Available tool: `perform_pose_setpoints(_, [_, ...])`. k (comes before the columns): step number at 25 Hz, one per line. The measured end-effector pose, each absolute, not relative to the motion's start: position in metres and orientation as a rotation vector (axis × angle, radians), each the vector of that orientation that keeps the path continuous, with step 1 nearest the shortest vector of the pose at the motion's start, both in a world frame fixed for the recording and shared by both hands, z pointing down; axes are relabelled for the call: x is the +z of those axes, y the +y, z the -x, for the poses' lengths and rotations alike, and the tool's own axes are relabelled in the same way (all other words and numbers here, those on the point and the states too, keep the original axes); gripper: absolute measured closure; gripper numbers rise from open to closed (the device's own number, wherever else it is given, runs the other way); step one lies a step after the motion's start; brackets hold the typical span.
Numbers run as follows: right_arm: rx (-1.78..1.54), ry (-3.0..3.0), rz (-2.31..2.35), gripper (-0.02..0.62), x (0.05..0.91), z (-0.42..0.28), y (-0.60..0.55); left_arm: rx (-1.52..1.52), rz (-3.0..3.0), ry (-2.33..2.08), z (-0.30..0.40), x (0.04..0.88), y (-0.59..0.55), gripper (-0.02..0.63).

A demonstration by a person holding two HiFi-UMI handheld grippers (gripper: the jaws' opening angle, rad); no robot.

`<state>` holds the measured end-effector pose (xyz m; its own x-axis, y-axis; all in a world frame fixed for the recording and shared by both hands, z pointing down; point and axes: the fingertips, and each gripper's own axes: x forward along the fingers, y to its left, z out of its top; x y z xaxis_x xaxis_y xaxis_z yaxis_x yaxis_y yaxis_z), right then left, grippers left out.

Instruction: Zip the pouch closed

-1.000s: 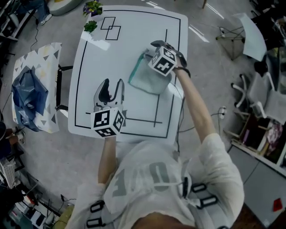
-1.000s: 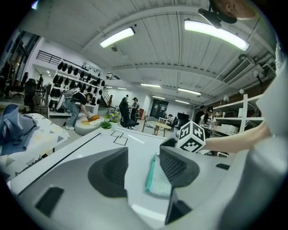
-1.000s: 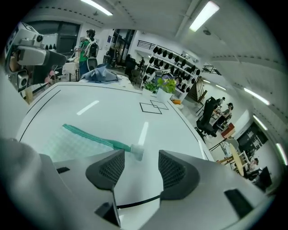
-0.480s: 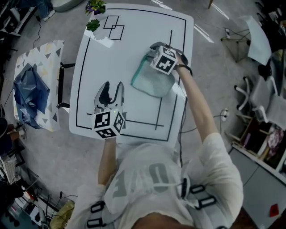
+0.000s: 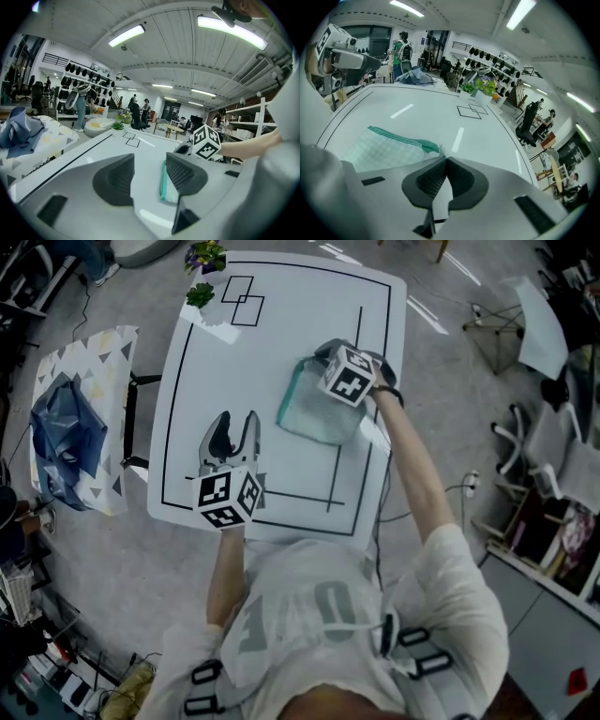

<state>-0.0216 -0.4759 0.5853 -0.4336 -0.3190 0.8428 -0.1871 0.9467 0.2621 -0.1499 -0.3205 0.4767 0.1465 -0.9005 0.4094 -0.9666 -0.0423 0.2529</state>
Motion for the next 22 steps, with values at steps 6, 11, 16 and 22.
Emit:
perform_pose_setpoints(6, [-0.285, -2.095, -0.532, 0.586, 0.538, 0.024, -0.471, 0.110, -1.996, -1.784, 0.152, 0.455, -0.321, 0.402])
perform_pose_setpoints(11, [-0.378, -2.151, -0.700, 0.586, 0.479, 0.024, -0.449, 0.043, -2.040, -1.791, 0.149, 0.429, -0.319, 0.403])
perform_pose_setpoints(16, [-0.495, -2.192, -0.847, 0.586, 0.426, 0.023, -0.416, -0.003, -2.101, -1.789, 0.142, 0.400, -0.314, 0.403])
perform_pose_setpoints(22, [-0.601, -2.263, -1.083, 0.588, 0.365, 0.018, -0.379, -0.134, -2.156, -1.741, 0.127, 0.361, -0.303, 0.402])
